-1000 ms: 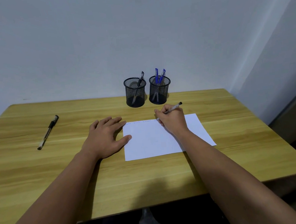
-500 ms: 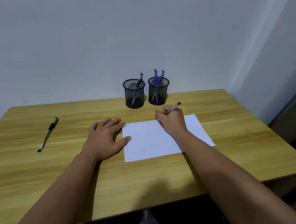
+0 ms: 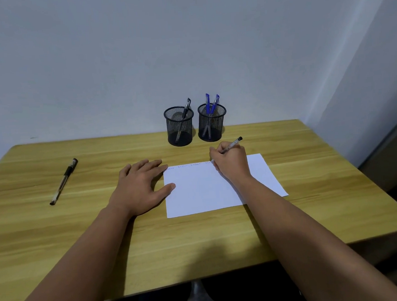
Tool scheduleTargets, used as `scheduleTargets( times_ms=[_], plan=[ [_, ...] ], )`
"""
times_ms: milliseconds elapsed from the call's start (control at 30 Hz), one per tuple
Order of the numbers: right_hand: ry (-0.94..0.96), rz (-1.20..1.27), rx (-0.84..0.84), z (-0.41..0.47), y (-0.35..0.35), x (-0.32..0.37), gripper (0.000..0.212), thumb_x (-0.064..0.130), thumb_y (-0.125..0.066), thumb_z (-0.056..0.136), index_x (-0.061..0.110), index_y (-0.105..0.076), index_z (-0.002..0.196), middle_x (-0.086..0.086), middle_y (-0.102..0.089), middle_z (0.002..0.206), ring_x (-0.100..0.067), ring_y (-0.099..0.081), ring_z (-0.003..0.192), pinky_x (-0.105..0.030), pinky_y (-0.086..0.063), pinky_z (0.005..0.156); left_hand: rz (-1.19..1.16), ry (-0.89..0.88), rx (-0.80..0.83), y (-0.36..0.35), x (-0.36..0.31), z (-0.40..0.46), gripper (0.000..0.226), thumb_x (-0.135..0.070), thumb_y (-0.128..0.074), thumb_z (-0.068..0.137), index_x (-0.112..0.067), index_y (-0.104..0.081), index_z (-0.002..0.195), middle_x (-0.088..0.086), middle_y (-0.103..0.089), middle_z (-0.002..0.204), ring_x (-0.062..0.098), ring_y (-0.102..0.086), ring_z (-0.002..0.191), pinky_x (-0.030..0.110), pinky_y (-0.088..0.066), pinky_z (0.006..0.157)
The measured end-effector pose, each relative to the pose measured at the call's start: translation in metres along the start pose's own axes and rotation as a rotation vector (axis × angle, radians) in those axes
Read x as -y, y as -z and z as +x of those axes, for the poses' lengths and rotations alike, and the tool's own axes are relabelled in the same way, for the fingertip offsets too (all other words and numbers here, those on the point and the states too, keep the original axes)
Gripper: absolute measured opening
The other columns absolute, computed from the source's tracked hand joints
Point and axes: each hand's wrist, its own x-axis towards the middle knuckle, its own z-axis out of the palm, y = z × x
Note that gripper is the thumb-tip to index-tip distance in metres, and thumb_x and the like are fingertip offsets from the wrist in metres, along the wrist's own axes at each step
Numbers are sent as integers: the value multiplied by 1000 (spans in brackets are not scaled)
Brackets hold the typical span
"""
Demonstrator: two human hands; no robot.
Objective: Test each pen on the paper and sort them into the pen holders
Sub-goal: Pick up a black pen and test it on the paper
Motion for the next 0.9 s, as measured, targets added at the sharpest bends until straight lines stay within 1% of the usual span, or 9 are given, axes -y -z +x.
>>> scheduleTargets(
  times_ms=[67, 133, 200, 267, 400, 567, 733, 833, 900],
  plan=[
    [-9, -5, 5, 1, -1, -1, 38, 18, -70, 89, 2, -49, 62, -25, -56, 57, -27, -57, 52, -37, -48, 55, -2, -1, 0, 0, 0, 0, 75, -83, -37, 82, -45, -48, 145, -21, -40, 157, 14, -29, 150, 51, -18, 121],
    [1, -28, 3, 1, -2, -2, 36, 18, -68, 86, 4, -46, 61, -11, -47, 52, -25, -53, 53, -37, -47, 57, -6, 0, 1, 0, 0, 0, 75, -83, -37, 81, -45, -49, 145, -21, -41, 157, 15, -30, 150, 52, -18, 121],
    [18, -49, 6, 1, -2, -2, 37, 18, -68, 85, 4, -45, 60, -3, -44, 50, -24, -51, 53, -36, -47, 56, -5, 0, 4, 0, 0, 0, 76, -83, -36, 81, -45, -49, 145, -21, -41, 157, 14, -30, 150, 52, -18, 121],
    [30, -63, -5, 1, -2, -2, 38, 18, -67, 85, 5, -43, 59, -4, -43, 50, -26, -50, 52, -36, -46, 54, -5, 1, 6, 0, 0, 0, 75, -83, -37, 81, -45, -49, 144, -21, -40, 157, 14, -29, 150, 52, -18, 121],
    [43, -104, -30, 0, -1, 0, 38, 16, -65, 87, 15, -42, 57, -5, -42, 52, -27, -48, 53, -35, -44, 53, -6, 5, 1, 0, -1, -1, 75, -83, -37, 81, -45, -49, 145, -21, -40, 157, 14, -29, 150, 51, -18, 121],
    [44, -126, -42, 0, -1, 2, 41, 13, -64, 91, 15, -40, 57, -5, -42, 53, -26, -47, 54, -33, -42, 53, -7, 3, 1, 1, -1, 0, 76, -83, -36, 80, -45, -49, 145, -21, -40, 157, 14, -29, 150, 52, -18, 121],
    [59, -135, -39, -1, 1, 5, 45, 8, -63, 95, 14, -37, 59, -1, -37, 54, -20, -39, 55, -27, -35, 52, -2, 0, 2, 0, -1, 0, 76, -83, -36, 81, -45, -49, 145, -20, -40, 157, 14, -29, 150, 52, -18, 121],
    [66, -137, -36, -4, 1, 7, 47, 9, -63, 97, 15, -36, 59, -2, -37, 55, -20, -39, 55, -28, -36, 54, -1, 2, 4, 0, 0, 0, 76, -83, -36, 81, -45, -48, 145, -20, -41, 157, 14, -29, 150, 52, -18, 121],
    [32, -108, -59, -4, 1, 9, 46, 8, -62, 97, 14, -35, 60, -1, -35, 55, -19, -38, 55, -28, -35, 54, 4, 3, 5, 0, 0, 1, 75, -83, -37, 81, -45, -48, 145, -21, -40, 157, 14, -28, 150, 51, -17, 121]
  ],
)
